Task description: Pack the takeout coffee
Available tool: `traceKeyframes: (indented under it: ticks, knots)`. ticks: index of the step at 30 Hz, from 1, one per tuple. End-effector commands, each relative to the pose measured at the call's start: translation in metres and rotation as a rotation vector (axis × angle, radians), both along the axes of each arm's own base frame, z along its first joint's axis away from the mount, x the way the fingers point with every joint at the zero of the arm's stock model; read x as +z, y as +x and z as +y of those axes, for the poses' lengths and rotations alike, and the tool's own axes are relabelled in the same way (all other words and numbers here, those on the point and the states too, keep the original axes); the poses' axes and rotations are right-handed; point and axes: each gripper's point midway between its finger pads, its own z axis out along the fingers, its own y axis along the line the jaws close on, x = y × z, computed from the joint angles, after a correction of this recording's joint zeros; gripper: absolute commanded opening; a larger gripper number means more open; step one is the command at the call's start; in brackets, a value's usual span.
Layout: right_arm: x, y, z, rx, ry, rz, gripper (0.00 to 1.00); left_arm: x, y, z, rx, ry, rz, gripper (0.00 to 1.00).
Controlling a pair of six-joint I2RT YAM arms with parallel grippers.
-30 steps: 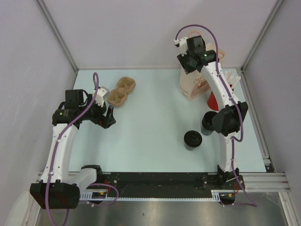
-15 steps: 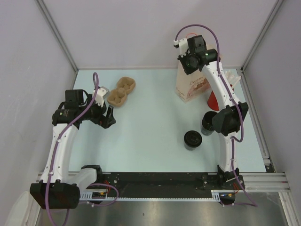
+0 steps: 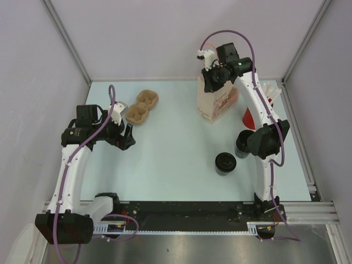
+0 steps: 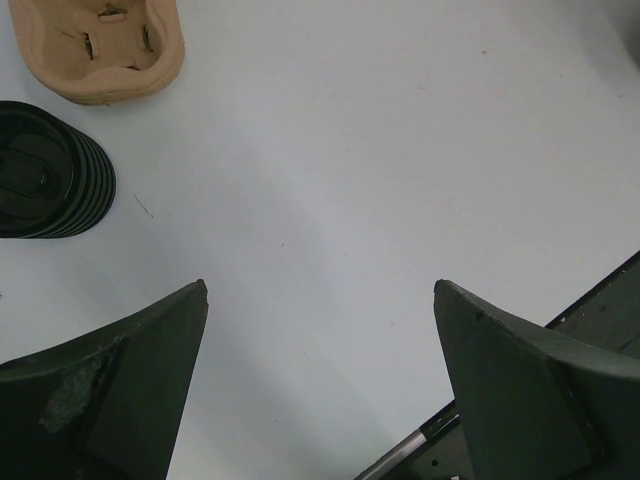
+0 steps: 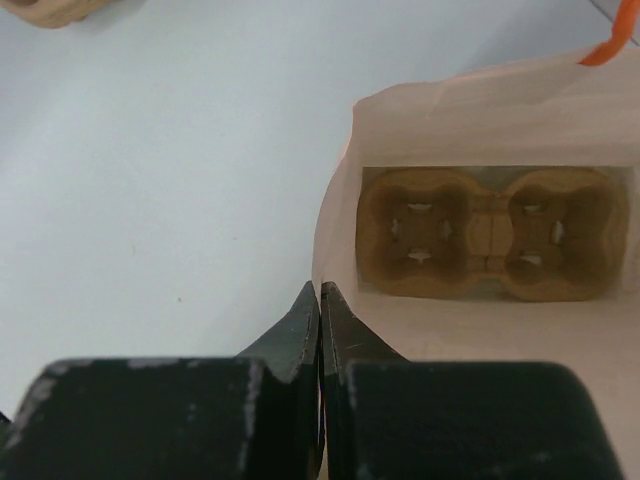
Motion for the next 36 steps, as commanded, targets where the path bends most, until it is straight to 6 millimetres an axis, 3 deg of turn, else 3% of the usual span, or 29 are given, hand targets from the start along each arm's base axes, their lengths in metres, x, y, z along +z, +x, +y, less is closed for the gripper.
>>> traceKeyframes:
  ticks: [1,13,19,29,36]
  knots:
    - [0.032,-0.03,0.035,0.104,0.062,-0.03,0.0,0.007,0.003,0.0,0.01,-0.017,-0.035,1.0]
    - [0.058,-0.089,0.101,0.272,0.037,-0.12,0.0,0.008,0.002,0.002,0.018,-0.019,-0.045,1.0]
    - [0.058,-0.129,0.131,0.377,0.053,-0.096,0.0,0.01,0.002,0.002,0.022,-0.024,-0.049,0.99]
    - [0.043,-0.193,0.167,0.542,0.051,-0.034,0.0,0.01,0.002,0.002,0.025,-0.024,-0.048,0.99]
    - [0.048,-0.214,0.18,0.588,0.039,-0.063,0.01,0.01,0.002,0.002,0.024,-0.026,-0.05,0.99]
